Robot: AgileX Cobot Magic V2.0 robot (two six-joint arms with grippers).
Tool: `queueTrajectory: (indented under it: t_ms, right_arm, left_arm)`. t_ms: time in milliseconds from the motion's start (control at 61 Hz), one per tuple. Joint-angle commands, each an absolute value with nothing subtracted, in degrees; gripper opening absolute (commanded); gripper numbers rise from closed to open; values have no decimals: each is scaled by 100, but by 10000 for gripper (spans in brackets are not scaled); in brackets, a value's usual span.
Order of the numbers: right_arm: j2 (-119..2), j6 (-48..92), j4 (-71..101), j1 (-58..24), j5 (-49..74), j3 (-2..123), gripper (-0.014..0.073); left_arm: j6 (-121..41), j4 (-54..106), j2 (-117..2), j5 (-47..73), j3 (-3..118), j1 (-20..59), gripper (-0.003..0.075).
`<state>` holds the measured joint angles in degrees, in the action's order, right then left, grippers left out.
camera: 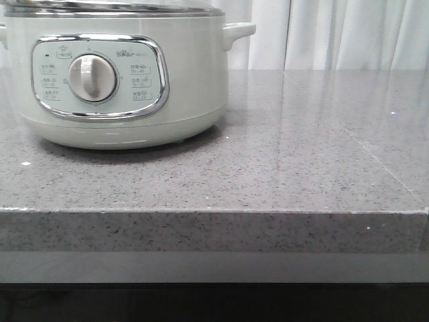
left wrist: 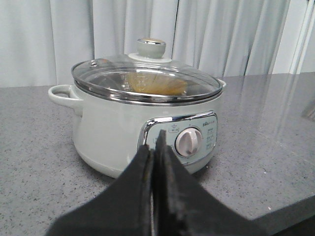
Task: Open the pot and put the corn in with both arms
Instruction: 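Release the lid knob and withdraw the left gripper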
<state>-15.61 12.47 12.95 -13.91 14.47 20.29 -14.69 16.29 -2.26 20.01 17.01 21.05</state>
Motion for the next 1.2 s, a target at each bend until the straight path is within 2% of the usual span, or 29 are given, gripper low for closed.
queueTrajectory:
  t_ms: [0,213,311,607,738,1180]
  right_arm:
    - [-1607,1292,1274,-1360,940,2177,-69]
    - [-1607,1292,1274,-1360,940,2177,-69]
    - [-1607,1292,1274,-1360,945,2177,-69]
    - [-1607,1292,1274,-1360,945,2177,-69]
    - [-1607,1292,1274,-1360,953,2177,-69]
    - [-1607,1292,1274,-1360,953,2177,-69]
  left_arm:
    - [-1482,1738,-296,1537,1782,2144,-18]
    - [-1373,1523,-284,1366,1677,2127,-18]
    - [-347,592,-199,1324,1582,1931,-18]
    - [0,331,147,1145,728,417,-18]
    - [0,436,147,960,340,9,-18]
    - [0,436,156,918,-41,-233,-18]
